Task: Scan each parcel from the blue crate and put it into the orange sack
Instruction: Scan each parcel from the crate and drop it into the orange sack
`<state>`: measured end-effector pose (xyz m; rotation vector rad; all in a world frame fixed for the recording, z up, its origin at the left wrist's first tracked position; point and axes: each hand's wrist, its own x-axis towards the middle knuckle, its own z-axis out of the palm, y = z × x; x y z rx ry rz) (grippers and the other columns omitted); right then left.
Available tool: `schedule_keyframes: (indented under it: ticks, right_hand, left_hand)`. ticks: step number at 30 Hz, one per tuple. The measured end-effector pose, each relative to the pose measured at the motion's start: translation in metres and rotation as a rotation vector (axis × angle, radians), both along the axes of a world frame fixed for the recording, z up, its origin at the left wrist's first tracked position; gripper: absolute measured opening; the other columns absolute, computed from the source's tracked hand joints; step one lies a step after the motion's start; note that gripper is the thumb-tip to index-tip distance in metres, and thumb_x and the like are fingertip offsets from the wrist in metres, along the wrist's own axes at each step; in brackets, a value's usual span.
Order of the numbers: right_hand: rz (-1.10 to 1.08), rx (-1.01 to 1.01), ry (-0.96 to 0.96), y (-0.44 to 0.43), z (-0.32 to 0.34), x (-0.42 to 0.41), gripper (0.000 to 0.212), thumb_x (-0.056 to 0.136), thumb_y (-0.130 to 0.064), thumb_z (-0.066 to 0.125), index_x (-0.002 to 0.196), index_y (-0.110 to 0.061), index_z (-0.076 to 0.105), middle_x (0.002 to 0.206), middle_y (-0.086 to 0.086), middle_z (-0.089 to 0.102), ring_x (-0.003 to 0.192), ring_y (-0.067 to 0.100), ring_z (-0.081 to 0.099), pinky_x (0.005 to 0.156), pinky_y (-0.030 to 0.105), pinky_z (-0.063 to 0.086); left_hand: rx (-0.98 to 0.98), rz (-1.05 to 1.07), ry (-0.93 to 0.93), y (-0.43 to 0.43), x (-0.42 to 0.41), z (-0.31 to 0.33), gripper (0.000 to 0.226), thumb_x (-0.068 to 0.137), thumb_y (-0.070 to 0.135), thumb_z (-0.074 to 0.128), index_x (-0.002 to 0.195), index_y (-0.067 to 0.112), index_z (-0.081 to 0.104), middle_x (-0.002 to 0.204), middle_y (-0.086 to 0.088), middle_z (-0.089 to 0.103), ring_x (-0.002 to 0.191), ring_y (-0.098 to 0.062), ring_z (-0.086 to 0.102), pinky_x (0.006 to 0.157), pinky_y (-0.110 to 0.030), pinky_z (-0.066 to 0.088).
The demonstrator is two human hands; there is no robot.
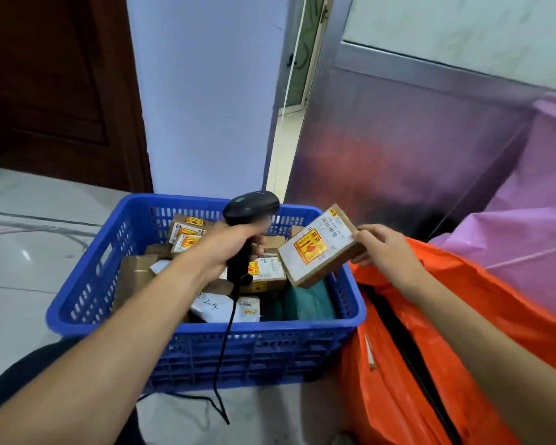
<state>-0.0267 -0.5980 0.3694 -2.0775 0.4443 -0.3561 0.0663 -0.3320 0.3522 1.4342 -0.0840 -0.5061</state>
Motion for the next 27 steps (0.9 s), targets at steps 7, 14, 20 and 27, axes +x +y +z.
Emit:
schedule_keyframes:
  ticks: [7,14,20,27]
  right_hand:
    - [-0.097,0.223,-0.166,-0.004,0.025,-0.044,0.017,0.100,-0.020,0.056,0.094,-0.013,0.069,0.076,0.007,0.070,0.051,0.017,0.061,0.047,0.026,0.051]
    - [-0.031,0.207,-0.191,0.005,0.035,-0.057,0.019,0.101,-0.026,0.057,0.099,-0.015,0.073,0.077,0.003,0.076,0.056,0.016,0.065,0.058,0.032,0.055]
    - [-0.005,0.190,-0.210,0.012,0.041,-0.063,0.020,0.102,-0.029,0.058,0.105,-0.015,0.072,0.084,0.007,0.076,0.059,0.016,0.066,0.058,0.031,0.055]
    - [0.010,0.304,-0.259,0.022,0.051,-0.067,0.026,0.103,-0.037,0.057,0.116,-0.017,0.066,0.091,0.011,0.077,0.063,0.014,0.064,0.057,0.025,0.053]
  left_hand:
    - [-0.140,0.017,0.137,-0.013,-0.047,0.005,0.008,0.097,0.013,0.071,0.102,0.007,0.072,0.082,-0.008,0.071,0.059,-0.015,0.060,0.058,-0.027,0.055]
    - [-0.120,0.014,0.082,-0.016,-0.082,0.008,0.022,0.093,0.014,0.077,0.111,0.003,0.070,0.092,-0.012,0.077,0.061,-0.019,0.060,0.070,-0.036,0.056]
    - [-0.124,0.012,0.087,-0.021,-0.111,0.005,0.026,0.086,0.020,0.083,0.108,0.008,0.077,0.093,-0.012,0.078,0.062,-0.018,0.058,0.073,-0.036,0.054]
    - [-0.121,-0.009,0.028,-0.015,-0.119,0.007,0.041,0.073,0.025,0.088,0.111,0.010,0.080,0.107,-0.016,0.079,0.058,-0.017,0.053,0.068,-0.035,0.049]
